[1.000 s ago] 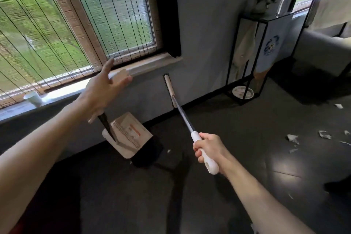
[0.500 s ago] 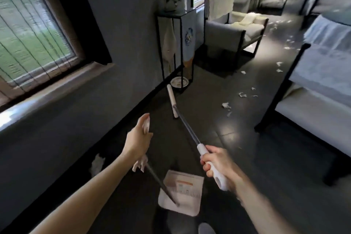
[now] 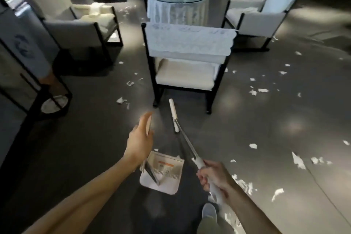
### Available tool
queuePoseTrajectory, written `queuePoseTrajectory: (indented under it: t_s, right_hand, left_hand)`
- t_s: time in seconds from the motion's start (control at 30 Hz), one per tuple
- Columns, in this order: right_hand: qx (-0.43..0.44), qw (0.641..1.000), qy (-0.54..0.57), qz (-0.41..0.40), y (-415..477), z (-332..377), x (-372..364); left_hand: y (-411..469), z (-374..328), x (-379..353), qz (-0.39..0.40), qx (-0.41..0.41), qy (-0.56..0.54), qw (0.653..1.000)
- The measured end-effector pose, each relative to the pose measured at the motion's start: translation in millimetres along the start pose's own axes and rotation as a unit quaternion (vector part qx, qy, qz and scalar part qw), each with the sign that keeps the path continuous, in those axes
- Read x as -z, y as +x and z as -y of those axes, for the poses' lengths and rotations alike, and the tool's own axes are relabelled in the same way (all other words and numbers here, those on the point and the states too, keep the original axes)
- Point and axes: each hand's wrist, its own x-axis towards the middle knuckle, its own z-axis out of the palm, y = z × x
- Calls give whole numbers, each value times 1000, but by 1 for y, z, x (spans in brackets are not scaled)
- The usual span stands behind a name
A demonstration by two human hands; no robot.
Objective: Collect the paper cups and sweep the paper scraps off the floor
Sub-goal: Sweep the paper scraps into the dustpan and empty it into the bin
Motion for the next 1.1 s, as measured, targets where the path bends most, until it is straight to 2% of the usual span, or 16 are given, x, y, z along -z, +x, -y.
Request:
queuePoseTrajectory:
  t_s: [0.23,0.5,0.6,0.73,0.8,0.97,1.1]
  right_hand:
    - [1,987,114,-114,41,32,142]
    - [17,970,168,-173,100,103,303]
    - [-30,979,107,-170,120,100,344]
    - [-40,964,24,-262,158,98,398]
    - [-70,961,29,-267,182,108,436]
    - [-97,962,59,-249,270,181,546]
    - [-51,964,84,-247,330,289,624]
  left_hand:
    - [92,-96,-111,92,-69,10,993]
    - [198,-222,-238,125,-117,-1,985]
    - [239,-265,-282,134,-145,-14,980]
    - [306,-315,-346,147,-164,-16,975]
    - [344,-338,-381,161,-164,-17,973]
    - [455,-407,-481,232,-207,-30,950]
    - [529,-470,-551,261,-234,-8,937]
